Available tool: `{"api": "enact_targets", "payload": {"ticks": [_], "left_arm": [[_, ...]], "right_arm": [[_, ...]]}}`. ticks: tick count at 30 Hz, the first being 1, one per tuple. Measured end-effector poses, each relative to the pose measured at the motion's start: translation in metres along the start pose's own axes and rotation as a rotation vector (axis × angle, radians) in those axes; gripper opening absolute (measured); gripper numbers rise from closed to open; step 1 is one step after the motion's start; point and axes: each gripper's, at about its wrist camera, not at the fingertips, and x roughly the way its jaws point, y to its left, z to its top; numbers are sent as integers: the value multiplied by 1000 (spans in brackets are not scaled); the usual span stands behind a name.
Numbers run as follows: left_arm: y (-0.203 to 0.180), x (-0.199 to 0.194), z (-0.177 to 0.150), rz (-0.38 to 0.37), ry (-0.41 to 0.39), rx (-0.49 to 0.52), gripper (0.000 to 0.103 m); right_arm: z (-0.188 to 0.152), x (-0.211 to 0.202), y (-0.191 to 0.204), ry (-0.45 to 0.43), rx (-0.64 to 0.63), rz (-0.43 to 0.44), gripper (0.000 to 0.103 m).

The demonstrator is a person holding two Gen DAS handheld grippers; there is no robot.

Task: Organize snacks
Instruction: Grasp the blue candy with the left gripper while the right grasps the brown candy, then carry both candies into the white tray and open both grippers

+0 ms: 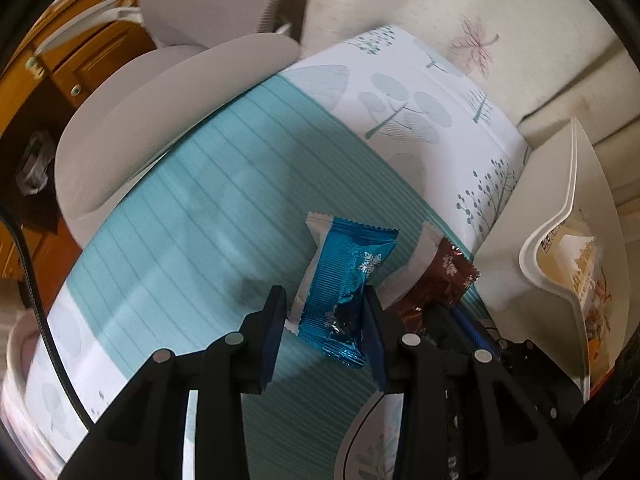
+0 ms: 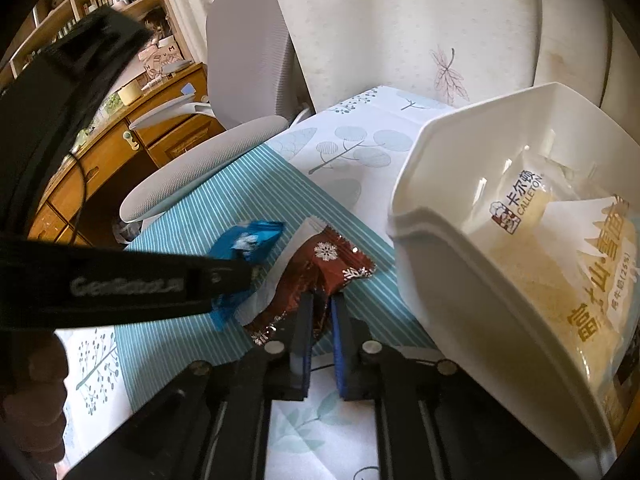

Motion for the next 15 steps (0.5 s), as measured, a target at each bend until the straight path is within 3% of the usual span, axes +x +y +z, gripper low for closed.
{"api": "enact_targets", "payload": {"ticks": [8,15], "left_arm": [[24,-22,-37,29,-6,-142,35],[37,-57,-104,45,-25,-293,35]], "right_arm": [[3,-3,1,46,17,54,4],[-4,-27,12,77,-26,98,3]]}}
